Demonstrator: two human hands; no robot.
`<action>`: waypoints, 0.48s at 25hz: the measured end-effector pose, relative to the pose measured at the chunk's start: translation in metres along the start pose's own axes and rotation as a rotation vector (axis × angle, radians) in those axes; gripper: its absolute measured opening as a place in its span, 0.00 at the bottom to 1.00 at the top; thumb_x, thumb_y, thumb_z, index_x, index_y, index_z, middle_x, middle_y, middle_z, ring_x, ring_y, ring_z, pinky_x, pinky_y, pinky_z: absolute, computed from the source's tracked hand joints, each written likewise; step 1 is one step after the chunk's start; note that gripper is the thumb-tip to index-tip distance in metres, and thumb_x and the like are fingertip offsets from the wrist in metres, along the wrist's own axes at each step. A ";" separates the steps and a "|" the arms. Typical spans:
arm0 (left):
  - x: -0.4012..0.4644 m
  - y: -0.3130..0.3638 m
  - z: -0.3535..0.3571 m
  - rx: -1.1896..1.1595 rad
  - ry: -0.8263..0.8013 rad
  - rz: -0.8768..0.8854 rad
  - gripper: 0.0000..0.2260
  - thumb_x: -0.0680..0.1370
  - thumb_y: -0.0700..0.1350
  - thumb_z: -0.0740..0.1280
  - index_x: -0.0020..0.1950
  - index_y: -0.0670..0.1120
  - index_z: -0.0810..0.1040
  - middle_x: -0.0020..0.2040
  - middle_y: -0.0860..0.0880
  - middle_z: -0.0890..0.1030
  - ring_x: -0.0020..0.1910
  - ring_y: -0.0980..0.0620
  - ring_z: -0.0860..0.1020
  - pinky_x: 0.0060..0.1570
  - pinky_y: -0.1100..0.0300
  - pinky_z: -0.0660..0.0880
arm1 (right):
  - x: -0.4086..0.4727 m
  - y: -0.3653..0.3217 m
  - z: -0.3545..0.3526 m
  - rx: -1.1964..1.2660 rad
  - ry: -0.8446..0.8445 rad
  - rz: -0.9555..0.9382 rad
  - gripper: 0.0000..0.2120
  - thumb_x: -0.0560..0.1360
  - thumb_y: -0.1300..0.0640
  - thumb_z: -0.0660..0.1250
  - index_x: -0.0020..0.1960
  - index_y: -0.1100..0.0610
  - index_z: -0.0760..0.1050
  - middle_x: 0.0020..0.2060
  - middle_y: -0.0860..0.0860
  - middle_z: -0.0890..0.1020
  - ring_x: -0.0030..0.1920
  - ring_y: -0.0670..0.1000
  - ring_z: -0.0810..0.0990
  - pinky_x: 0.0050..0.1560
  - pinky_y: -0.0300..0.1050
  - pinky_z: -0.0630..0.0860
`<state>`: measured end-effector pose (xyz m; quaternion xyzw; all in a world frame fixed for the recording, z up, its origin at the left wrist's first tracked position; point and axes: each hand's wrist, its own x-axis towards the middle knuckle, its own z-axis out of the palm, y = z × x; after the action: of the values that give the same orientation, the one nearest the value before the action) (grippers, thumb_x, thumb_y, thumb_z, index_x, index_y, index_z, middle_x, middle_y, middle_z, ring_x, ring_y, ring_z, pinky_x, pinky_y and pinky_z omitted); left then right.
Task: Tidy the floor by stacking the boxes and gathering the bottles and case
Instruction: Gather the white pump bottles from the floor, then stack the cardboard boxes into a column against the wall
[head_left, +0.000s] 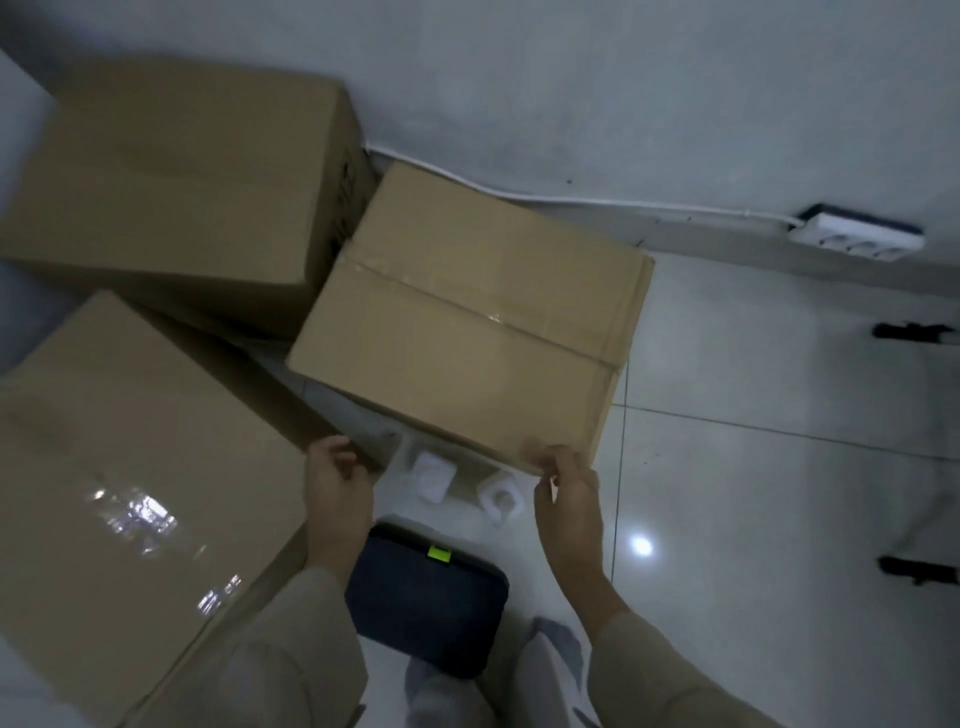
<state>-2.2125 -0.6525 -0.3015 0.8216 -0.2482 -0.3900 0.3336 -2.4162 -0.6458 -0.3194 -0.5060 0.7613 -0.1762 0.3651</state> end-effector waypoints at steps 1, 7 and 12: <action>0.008 0.013 -0.004 0.027 0.015 0.047 0.12 0.76 0.32 0.58 0.58 0.41 0.71 0.47 0.44 0.74 0.47 0.47 0.72 0.51 0.54 0.69 | 0.007 -0.007 -0.003 -0.027 0.069 0.004 0.14 0.73 0.69 0.60 0.56 0.58 0.72 0.51 0.55 0.75 0.53 0.56 0.72 0.47 0.44 0.71; 0.085 0.056 0.004 0.412 0.029 0.332 0.23 0.71 0.41 0.69 0.64 0.39 0.68 0.64 0.38 0.69 0.64 0.38 0.65 0.66 0.47 0.61 | 0.058 -0.036 0.002 0.009 0.227 0.335 0.37 0.68 0.55 0.73 0.70 0.58 0.57 0.68 0.58 0.61 0.67 0.62 0.61 0.65 0.60 0.62; 0.129 0.065 0.006 0.536 -0.142 0.034 0.46 0.67 0.51 0.74 0.75 0.45 0.48 0.77 0.43 0.51 0.76 0.41 0.48 0.73 0.41 0.52 | 0.081 -0.036 0.006 0.277 0.246 0.513 0.52 0.63 0.52 0.77 0.75 0.55 0.46 0.73 0.57 0.58 0.72 0.61 0.59 0.70 0.63 0.57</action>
<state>-2.1533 -0.7832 -0.3174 0.8469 -0.3789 -0.3613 0.0928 -2.4067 -0.7335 -0.3309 -0.2179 0.8713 -0.2403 0.3684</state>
